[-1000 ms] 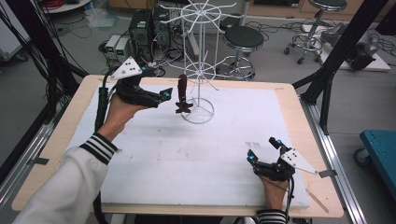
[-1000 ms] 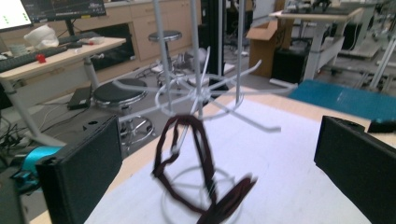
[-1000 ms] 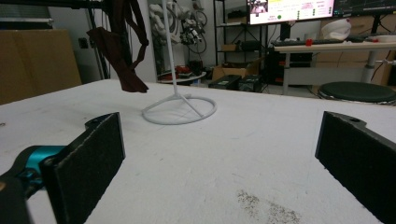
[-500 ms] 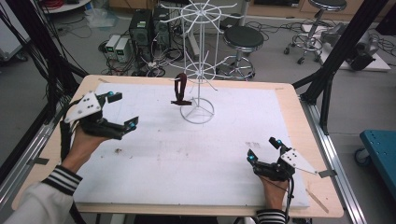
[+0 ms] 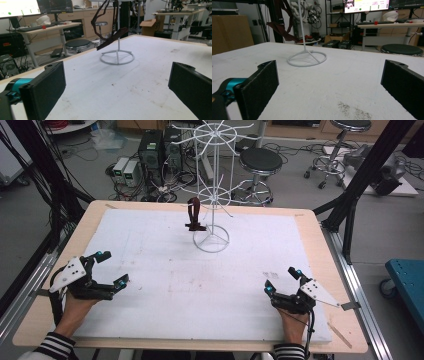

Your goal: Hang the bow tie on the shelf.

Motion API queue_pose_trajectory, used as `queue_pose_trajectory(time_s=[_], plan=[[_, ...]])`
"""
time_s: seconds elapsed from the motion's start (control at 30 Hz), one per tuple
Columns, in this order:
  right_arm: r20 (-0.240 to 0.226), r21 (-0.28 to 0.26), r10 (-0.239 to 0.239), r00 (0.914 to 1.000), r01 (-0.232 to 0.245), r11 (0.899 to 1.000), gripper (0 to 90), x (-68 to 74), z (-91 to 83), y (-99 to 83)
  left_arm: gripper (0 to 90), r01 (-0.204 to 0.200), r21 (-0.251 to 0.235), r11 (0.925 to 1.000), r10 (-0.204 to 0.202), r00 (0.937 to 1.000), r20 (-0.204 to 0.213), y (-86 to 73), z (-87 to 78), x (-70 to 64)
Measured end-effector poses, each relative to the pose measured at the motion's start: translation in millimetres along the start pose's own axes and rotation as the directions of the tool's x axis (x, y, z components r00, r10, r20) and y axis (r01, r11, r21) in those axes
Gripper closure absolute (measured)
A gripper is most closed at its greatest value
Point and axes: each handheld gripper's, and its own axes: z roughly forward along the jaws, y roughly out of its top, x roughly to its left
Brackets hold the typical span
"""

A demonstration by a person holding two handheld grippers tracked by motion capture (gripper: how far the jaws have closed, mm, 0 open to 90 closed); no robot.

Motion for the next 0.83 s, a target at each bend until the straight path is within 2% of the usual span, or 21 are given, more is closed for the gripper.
queue_pose_trajectory(time_s=[0.13, 0.27, 0.57, 0.83], plan=[[0.0, 0.002, -0.004, 1.0, 0.004, 1.0, 0.7, -0.1, -0.1, 0.0, 1.7, 0.012, -0.044, 0.999, -0.012, 0.9998, -0.014, -12.7, -4.0, -4.1], [0.001, 0.002, -0.004, 1.0, 0.004, 1.0, 0.7, -0.1, -0.1, 0.0, 1.7, 0.016, -0.04, 0.9991, -0.017, 0.9996, -0.024, -26.2, -6.6, -5.9], [-0.002, 0.004, 0.002, 1.0, -0.002, 1.0, 0.7, 0.7, -0.2, 0.0, 1.7, 0.051, -0.062, 0.9968, -0.053, 0.9981, -0.033, -41.5, -9.4, -6.6], [0.002, 0.002, -0.008, 1.0, 0.008, 1.0, 0.7, 1.0, 0.2, -0.1, 1.7, 0.06, -0.077, 0.9953, -0.063, 0.9968, -0.048, -43.2, -10.7, -6.5]])
